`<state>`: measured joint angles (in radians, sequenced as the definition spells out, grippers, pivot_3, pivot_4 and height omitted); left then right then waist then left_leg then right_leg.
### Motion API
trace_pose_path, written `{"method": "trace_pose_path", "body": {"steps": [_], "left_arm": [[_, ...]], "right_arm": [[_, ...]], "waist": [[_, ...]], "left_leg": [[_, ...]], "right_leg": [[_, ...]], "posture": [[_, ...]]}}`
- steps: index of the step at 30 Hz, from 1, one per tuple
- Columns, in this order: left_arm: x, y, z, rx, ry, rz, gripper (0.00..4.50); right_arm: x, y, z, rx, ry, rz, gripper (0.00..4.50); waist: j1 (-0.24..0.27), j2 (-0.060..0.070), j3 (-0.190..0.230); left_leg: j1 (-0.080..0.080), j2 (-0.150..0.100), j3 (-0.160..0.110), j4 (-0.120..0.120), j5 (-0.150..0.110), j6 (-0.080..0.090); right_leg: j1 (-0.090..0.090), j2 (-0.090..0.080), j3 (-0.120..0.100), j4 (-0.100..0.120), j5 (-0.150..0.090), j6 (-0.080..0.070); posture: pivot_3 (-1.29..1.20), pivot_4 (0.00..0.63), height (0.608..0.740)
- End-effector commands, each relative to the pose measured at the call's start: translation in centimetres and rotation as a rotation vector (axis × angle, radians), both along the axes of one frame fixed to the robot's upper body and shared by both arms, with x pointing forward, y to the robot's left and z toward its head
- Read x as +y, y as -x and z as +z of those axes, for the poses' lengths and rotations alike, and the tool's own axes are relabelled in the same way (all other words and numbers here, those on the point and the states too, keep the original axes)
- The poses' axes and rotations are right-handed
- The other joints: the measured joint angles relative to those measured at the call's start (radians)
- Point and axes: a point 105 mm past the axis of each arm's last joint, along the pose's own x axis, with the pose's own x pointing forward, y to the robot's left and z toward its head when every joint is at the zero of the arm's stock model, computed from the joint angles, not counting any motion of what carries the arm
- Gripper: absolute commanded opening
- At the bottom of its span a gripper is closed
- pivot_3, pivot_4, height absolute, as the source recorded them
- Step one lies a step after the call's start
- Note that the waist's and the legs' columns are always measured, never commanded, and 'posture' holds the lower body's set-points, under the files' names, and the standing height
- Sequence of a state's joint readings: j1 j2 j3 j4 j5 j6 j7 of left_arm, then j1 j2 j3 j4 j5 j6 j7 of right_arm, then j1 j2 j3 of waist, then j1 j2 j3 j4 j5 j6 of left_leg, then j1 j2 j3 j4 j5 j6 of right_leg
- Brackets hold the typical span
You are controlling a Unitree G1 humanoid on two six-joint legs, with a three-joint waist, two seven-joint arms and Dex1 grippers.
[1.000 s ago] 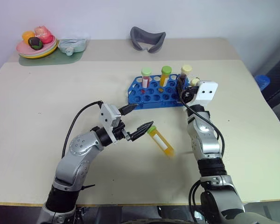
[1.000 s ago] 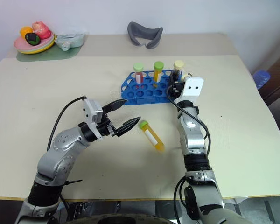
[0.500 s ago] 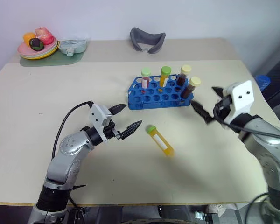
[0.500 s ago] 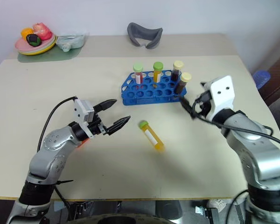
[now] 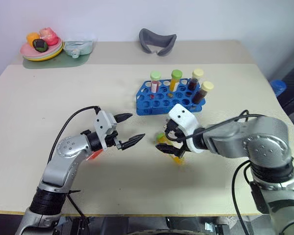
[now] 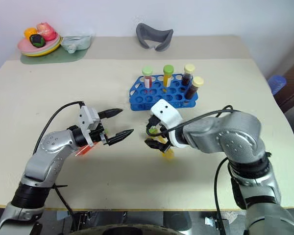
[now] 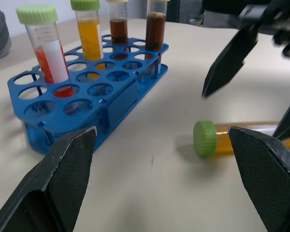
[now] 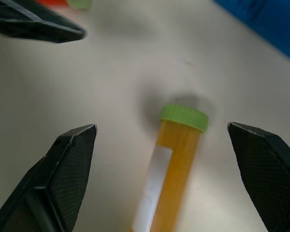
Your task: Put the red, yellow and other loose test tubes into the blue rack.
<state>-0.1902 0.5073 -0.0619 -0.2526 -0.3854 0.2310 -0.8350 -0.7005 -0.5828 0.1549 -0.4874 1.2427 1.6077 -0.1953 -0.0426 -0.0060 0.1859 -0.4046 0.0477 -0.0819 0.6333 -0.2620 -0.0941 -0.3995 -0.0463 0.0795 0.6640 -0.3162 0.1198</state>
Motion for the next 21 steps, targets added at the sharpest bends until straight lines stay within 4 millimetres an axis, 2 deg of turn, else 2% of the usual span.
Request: {"method": "trace_pose_path", "body": {"steps": [1, 5, 12, 21], "left_arm": [[0.3, 0.8, 0.5, -0.025, -0.006, -0.015, 4.5], [0.5, 1.9, -0.1, 0.007, -0.029, -0.064, 4.5], [0.5, 3.8, -1.0, 0.073, -0.041, -0.147, 4.5], [0.6, 4.9, -2.7, 0.08, -0.082, -0.182, 4.5]], "right_arm": [[-0.6, -1.1, -0.5, 0.028, 0.07, -0.086, 4.41], [-1.5, -1.9, -1.4, 0.045, 0.157, -0.175, 4.41], [-1.6, -1.0, -1.7, 0.123, 0.187, -0.267, 4.41], [-2.6, -1.5, -2.3, 0.114, 0.221, -0.364, 4.41]], "waist": [[-0.002, 0.0, 0.0], [-0.005, 0.0, 0.0], [-0.005, 0.0, 0.0], [-0.005, 0.0, 0.0]], "left_leg": [[0.0, 0.0, 0.0, 0.0, 0.0, 0.0], [0.0, 0.0, 0.0, 0.0, 0.0, 0.0], [-0.003, 0.0, 0.0, 0.0, 0.0, 0.0], [-0.003, 0.001, 0.0, 0.0, 0.0, 0.0]], "right_leg": [[0.0, 0.0, 0.0, 0.0, 0.0, 0.0], [-0.002, 0.001, 0.0, 0.001, 0.0, 0.0], [-0.004, 0.001, 0.0, 0.001, 0.0, 0.0], [-0.005, 0.001, 0.0, 0.002, 0.0, 0.0]], "posture": [[0.0, 0.15, 0.74], [0.0, 0.15, 0.74], [0.0, 0.15, 0.74], [0.0, 0.15, 0.74]]}}
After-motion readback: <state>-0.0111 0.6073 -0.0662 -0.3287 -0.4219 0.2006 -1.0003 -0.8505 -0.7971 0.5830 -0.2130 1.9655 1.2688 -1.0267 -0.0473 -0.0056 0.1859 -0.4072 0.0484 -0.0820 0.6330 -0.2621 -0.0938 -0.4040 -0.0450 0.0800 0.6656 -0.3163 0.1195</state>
